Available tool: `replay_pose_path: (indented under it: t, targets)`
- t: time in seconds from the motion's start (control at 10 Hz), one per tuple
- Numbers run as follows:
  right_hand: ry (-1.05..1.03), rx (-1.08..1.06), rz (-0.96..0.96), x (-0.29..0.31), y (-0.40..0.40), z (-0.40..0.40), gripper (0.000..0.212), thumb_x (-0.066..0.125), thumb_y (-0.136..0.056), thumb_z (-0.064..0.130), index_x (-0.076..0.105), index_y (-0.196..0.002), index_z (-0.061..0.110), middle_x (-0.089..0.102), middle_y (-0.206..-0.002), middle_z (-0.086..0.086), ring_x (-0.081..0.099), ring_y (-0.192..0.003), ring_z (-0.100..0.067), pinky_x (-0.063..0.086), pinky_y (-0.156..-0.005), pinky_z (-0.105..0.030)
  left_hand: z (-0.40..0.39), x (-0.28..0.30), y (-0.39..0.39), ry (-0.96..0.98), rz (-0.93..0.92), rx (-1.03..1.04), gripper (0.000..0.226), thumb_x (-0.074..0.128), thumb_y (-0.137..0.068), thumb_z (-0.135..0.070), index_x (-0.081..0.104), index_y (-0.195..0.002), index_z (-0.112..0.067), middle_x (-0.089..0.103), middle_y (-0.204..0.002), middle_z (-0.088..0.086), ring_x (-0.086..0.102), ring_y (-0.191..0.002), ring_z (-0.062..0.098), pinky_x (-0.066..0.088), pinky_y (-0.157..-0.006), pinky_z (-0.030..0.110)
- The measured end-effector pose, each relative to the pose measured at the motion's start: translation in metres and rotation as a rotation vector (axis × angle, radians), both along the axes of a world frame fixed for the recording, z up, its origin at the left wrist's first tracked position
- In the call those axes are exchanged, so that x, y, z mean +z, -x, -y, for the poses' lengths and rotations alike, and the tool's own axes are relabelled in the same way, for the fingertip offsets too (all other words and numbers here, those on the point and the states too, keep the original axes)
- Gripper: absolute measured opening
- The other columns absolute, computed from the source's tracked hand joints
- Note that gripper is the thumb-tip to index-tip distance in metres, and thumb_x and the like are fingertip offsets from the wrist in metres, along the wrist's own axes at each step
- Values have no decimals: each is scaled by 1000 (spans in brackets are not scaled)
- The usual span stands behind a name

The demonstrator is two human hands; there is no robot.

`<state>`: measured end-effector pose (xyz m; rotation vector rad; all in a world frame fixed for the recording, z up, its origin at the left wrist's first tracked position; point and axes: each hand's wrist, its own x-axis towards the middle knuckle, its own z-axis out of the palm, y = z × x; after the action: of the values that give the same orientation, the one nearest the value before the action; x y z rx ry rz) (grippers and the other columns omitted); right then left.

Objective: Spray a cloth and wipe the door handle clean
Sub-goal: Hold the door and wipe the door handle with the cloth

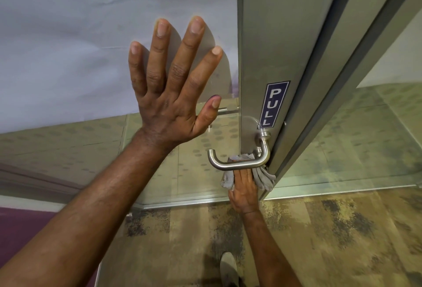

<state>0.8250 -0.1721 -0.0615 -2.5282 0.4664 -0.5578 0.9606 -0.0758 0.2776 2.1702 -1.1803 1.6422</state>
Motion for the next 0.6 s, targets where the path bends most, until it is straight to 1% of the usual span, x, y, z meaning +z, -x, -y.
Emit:
replay_pose_path:
  t: [0.1, 0.2, 0.3, 0.4, 0.5, 0.6]
  targets:
    - [-118, -6, 46, 8, 9, 11, 55, 46, -106, 37, 49, -147, 0, 54, -146, -23, 47, -142, -36, 17, -129, -34, 0, 1, -1, 0, -9, -3, 59, 30, -100, -52, 45, -149, -23, 37, -156, 11, -3, -158, 18, -1, -127, 46]
    - [-368, -97, -129, 1, 39, 12, 77, 27, -105, 58, 9, -166, 15, 19, -171, -13, 14, -159, -23, 10, -130, -38, -1, 0, 0, 0, -14, 9, 59, 32, -99, -51, 43, -150, -23, 36, -156, 12, -4, -158, 17, -2, -127, 46]
    - [-555, -119, -45, 6, 39, 3, 75, 48, -104, 33, 7, -166, 22, 15, -173, -3, 12, -160, -21, 18, -130, -47, -1, 0, 0, 0, -14, 10, 59, 32, -100, -51, 43, -150, -23, 36, -156, 12, -4, -158, 18, -2, -127, 46]
    - [-1023, -362, 195, 46, 36, -6, 48, 48, -107, 21, 44, -155, 18, 47, -159, -2, 43, -149, -23, 35, -124, -49, -1, 0, 0, 0, -12, 6, 59, 32, -100, -50, 45, -150, -22, 38, -157, 13, -2, -158, 19, -2, -127, 47]
    - [-1353, -572, 342, 73, 28, 3, 35, 51, -102, 20, 62, -135, 14, 65, -139, -13, 58, -135, -32, 44, -116, -51, -1, -1, 0, 3, -13, 3, 59, 33, -100, -50, 46, -150, -21, 38, -157, 13, -2, -158, 20, -1, -127, 48]
    - [-1682, -701, 496, 107, 31, 18, 34, 53, -102, 17, 61, -132, 3, 69, -126, -21, 64, -122, -41, 53, -99, -46, -2, -1, 1, 3, -13, -3, 59, 34, -101, -50, 45, -151, -20, 37, -158, 12, -3, -159, 20, -1, -127, 48]
